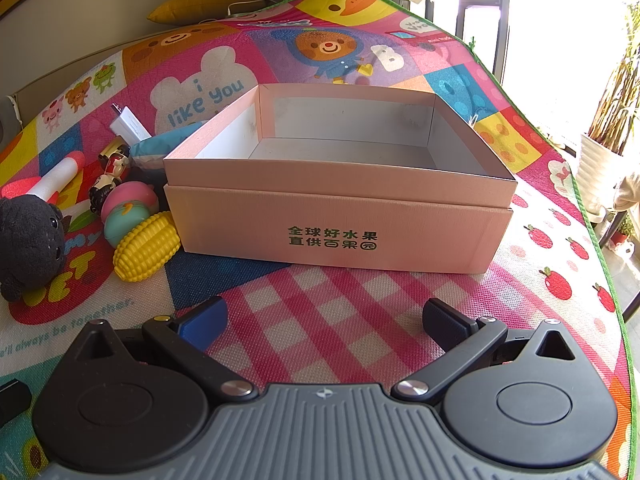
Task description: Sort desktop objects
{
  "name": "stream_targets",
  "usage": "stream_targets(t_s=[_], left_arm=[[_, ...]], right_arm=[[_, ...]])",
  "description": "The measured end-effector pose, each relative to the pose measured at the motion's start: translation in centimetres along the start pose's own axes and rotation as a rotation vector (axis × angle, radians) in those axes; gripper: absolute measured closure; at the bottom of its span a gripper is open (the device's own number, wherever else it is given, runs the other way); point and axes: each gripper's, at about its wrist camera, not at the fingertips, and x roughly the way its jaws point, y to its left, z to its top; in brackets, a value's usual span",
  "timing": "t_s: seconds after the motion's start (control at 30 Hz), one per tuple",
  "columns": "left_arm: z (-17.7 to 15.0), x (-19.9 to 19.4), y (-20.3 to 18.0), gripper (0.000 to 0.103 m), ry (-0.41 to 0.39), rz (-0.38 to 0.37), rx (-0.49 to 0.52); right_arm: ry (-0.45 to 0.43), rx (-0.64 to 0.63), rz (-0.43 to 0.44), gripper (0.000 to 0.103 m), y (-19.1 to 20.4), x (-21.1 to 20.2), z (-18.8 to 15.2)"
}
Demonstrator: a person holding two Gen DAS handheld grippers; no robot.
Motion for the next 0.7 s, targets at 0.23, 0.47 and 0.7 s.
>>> stream_targets(t_s=[0.23, 0.47, 0.7], left_arm=[[-0.01, 0.13, -0.09, 0.0, 0.006, 0.006, 0.006], [0.0, 0.19, -0.15, 0.0, 0.011, 0.008, 0.01], [0.32, 0.42, -0.32, 0.0, 0.044, 0.012, 0.017]], right_arm=[[0.0, 0.005, -0.001, 0.0, 0.0, -0.01, -0.02], [0.003, 0.001, 0.003, 0.0, 0.1, 0.09, -0.12], [0.099, -0.05, 0.052, 0.0, 0.05, -0.36, 0.03]])
